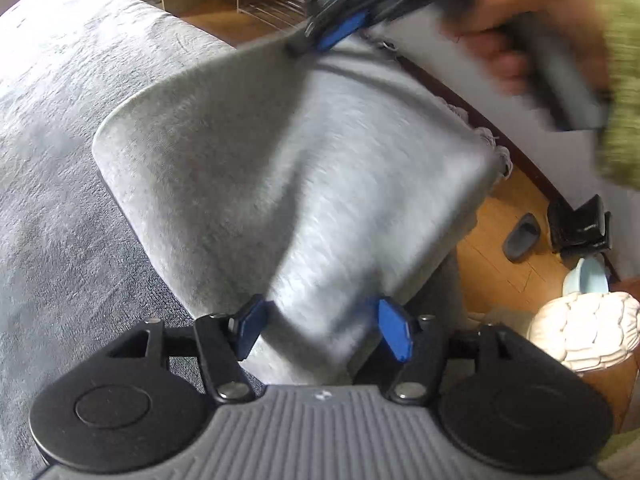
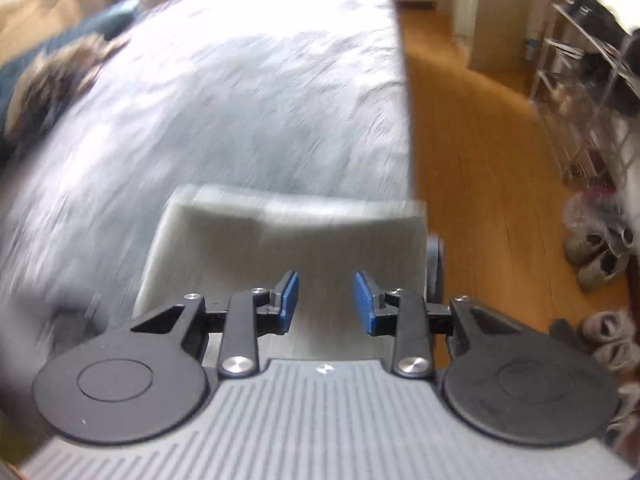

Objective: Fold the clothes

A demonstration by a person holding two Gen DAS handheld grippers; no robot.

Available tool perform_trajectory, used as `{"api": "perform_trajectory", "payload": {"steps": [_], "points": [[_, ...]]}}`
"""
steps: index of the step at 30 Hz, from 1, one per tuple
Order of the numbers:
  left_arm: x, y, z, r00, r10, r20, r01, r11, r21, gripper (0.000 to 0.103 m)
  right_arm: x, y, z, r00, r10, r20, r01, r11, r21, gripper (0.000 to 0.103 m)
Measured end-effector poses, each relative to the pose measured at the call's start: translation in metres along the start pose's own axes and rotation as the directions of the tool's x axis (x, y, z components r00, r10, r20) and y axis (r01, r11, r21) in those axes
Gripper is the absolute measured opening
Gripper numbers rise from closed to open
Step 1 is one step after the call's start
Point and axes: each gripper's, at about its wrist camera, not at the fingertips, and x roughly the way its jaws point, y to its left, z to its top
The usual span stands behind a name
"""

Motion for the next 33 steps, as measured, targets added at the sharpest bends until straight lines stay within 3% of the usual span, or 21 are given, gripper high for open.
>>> {"api": "perform_trajectory", "payload": {"steps": [3,7,12,14,18,21,23,26,29,33], "points": [[0.0,-0.002,-0.002,1.0,0.013,-0.006,-0.013,1.0,0.014,0.062,0.044,-0.02,0.006,1.0,-0.015,-0.003,0.016,0.991,0.135,0.012],[0.001,0.002,-0.008,1.0,0.008,-0.017,-0.008,1.0,-0.003,0.062,0.043,-0.023,0.008,1.0,-0.019,-0.003,0.02,0.983,0.184,0.012],[-0.004,0.008,-0.011,1.0,-0.01,0.0,0.01,0.999,-0.035,0.062,-0.004,-0.007,0.001,1.0,-0.004,-0.018,0.005,0.996,0.091,0.015],[-0.006,0.007,-0.009,1.0,-0.011,0.004,0.011,0.998,-0.056,0.062,-0.016,0.002,-0.014,0.997,-0.01,-0.076,0.013,0.999,0.037,0.015],[-0.019,0.005,-0.01,1.0,-0.014,0.025,0.016,0.993,-0.113,0.062,0.009,0.007,-0.055,0.974,-0.06,-0.218,0.065,0.998,0.014,0.015],[-0.037,0.007,-0.001,0.997,-0.031,0.074,0.041,0.989,-0.139,0.062,0.023,0.001,-0.076,0.977,-0.082,-0.196,0.097,0.993,0.07,0.015],[-0.042,0.011,0.003,0.993,-0.044,0.109,0.06,0.988,-0.143,0.062,0.01,-0.002,-0.072,0.981,-0.084,-0.176,0.109,0.985,0.135,0.016],[-0.04,0.014,0.011,0.989,-0.06,0.136,0.082,0.983,-0.166,0.062,-0.021,0.003,-0.073,0.981,-0.112,-0.159,0.133,0.983,0.129,0.016],[-0.026,0.008,0.011,0.995,-0.045,0.094,0.062,0.98,-0.19,0.062,-0.04,0.01,-0.086,0.985,-0.059,-0.163,0.082,0.987,0.135,0.016],[0.016,0.004,0.011,0.998,0.044,-0.034,-0.05,0.983,-0.179,0.066,-0.015,0.024,-0.092,0.978,-0.044,-0.203,0.065,0.993,0.102,0.016]]}}
